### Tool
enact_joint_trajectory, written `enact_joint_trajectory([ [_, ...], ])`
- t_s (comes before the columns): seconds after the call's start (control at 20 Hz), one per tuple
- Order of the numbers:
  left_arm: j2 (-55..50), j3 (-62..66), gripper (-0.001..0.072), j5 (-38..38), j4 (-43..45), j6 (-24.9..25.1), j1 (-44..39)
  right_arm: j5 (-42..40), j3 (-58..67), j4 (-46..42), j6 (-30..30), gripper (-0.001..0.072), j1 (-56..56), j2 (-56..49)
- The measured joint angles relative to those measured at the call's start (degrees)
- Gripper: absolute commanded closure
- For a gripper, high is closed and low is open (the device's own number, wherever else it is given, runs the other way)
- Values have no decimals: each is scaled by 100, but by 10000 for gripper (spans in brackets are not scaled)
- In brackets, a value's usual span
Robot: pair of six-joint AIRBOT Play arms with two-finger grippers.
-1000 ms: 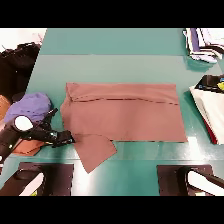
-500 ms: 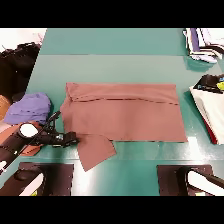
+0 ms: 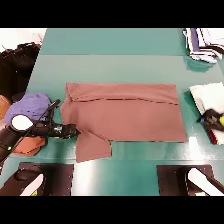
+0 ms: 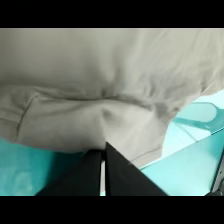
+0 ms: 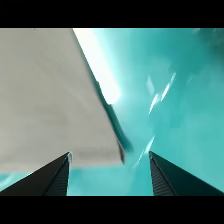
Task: Fold the shirts.
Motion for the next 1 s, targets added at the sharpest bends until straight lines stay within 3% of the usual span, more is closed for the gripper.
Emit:
enact_joint_trajectory([
  [0.15,4,107,679,-44,35,7,-7,-52,-981,293,-2,222,-474,96],
  [0.4,7,162,679,-59,46,13,-7,-568,-1764,717,20,236,-374,146],
  [0.45,7,164,679,-61,46,13,-7,-632,-1812,793,50,285,-286,146],
  [0.55,7,168,680,-57,66,13,-7,-857,-1847,835,83,530,-103,151],
  [0.65,7,188,680,-83,155,11,-7,-1123,-1810,817,92,670,76,146],
  [1.0,116,866,681,-846,1038,-120,-7,-754,-1250,807,-28,695,662,356],
])
